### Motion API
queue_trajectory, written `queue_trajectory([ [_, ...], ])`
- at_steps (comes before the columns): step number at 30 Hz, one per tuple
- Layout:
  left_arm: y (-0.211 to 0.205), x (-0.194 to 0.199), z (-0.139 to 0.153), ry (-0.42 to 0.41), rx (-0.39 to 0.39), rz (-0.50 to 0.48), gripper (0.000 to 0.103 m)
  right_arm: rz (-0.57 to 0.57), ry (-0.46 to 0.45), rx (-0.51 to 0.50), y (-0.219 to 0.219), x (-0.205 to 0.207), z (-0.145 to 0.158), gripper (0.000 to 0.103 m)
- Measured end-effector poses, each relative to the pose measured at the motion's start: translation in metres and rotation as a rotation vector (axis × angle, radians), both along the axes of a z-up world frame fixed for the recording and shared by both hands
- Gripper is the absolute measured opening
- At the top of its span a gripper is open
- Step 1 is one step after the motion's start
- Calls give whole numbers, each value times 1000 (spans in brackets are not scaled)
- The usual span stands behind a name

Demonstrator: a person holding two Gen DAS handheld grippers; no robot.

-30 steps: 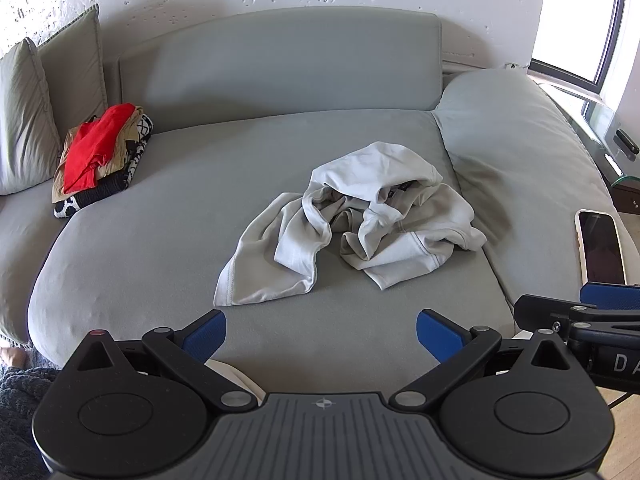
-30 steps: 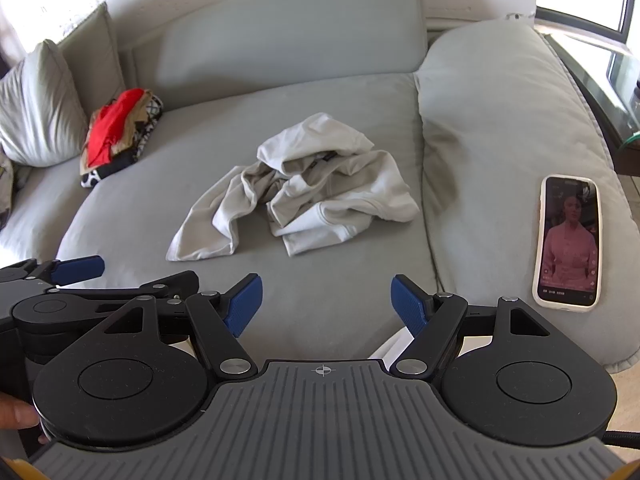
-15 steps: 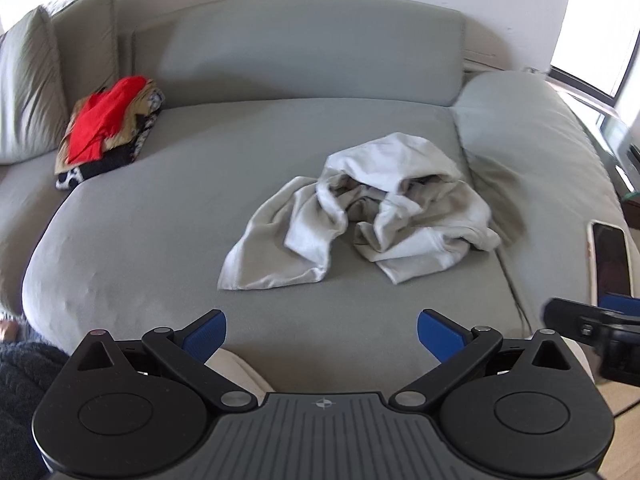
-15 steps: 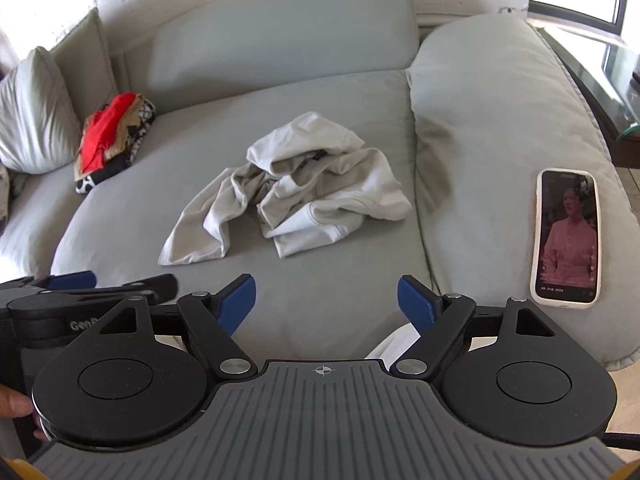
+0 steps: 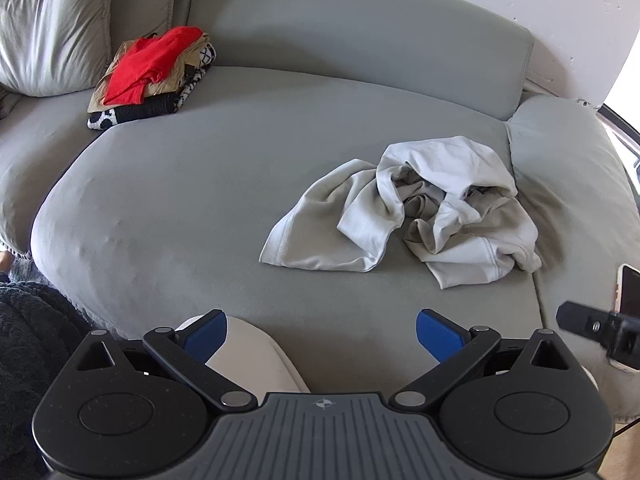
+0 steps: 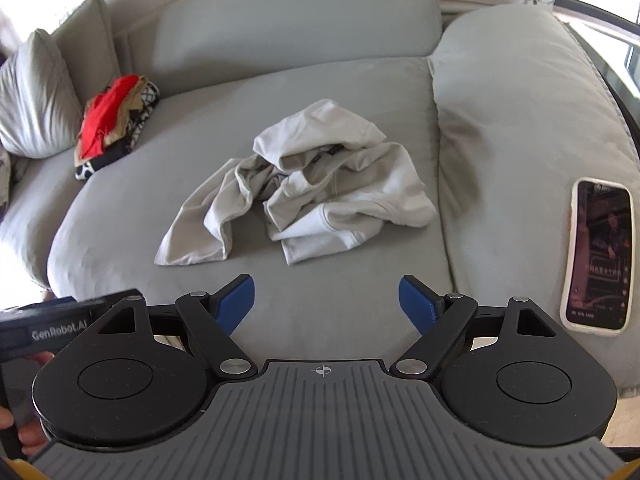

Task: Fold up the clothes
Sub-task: 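Move both tools toward the grey hoodie and reach into its fabric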

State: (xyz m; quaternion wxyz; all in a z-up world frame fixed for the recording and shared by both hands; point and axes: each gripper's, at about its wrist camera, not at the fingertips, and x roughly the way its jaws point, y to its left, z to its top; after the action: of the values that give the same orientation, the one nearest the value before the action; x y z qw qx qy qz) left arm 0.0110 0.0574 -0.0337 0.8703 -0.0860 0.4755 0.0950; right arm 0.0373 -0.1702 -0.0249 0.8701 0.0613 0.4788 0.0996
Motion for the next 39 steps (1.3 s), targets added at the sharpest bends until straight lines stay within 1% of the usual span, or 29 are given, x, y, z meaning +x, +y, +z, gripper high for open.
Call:
queue_trajectory([
  [4, 1, 5, -5, 1, -12, -3, 93, -1, 7, 2, 0, 12, -4, 85],
  [9, 0, 13, -10, -5, -15, -38, 82, -3, 1, 10, -5, 23, -8, 85],
  [12, -2, 18, -17, -8, -12, -39, 83, 7, -12, 21, -8, 30, -9, 85],
  [14, -2, 24, -23, 17, -11, -37, 83, 22, -20, 20, -10, 36, -10, 85],
  [16, -2, 29, -30, 36, -30, -31, 83, 27, -31, 25, -12, 43, -13, 85],
  [20, -7, 40, -42, 47, -73, -56, 84, 36, -52, 38, -17, 60, -20, 84],
  [21, -8, 42, -45, 53, -78, -57, 79, 47, -48, 36, -17, 64, -22, 83],
  [22, -9, 45, -48, 58, -84, -61, 77, 61, -48, 37, -17, 68, -24, 81],
  [24, -10, 49, -53, 69, -89, -69, 63, 93, -61, 44, -17, 73, -28, 77],
  [25, -10, 52, -55, 73, -89, -72, 59, 111, -75, 45, -17, 74, -29, 74],
  [26, -10, 54, -57, 72, -89, -74, 50, 128, -100, 43, -16, 76, -30, 73],
  [28, -8, 59, -60, 65, -92, -73, 49, 152, -142, 29, -13, 81, -32, 69],
  [31, -7, 70, -63, 51, -104, -68, 52, 196, -202, 30, -3, 92, -36, 69],
  [32, -7, 74, -63, 47, -104, -63, 54, 212, -232, 19, 2, 96, -37, 70],
  [33, -5, 77, -63, 45, -106, -59, 58, 236, -256, -5, 10, 100, -39, 75],
  [34, -4, 80, -63, 42, -111, -53, 58, 266, -266, -47, 20, 104, -42, 81],
  [36, -1, 82, -63, 32, -114, -38, 59, 330, -266, -161, 40, 112, -50, 81],
  [39, 4, 84, -64, 20, -109, -17, 60, 424, -304, -353, 70, 117, -64, 81],
])
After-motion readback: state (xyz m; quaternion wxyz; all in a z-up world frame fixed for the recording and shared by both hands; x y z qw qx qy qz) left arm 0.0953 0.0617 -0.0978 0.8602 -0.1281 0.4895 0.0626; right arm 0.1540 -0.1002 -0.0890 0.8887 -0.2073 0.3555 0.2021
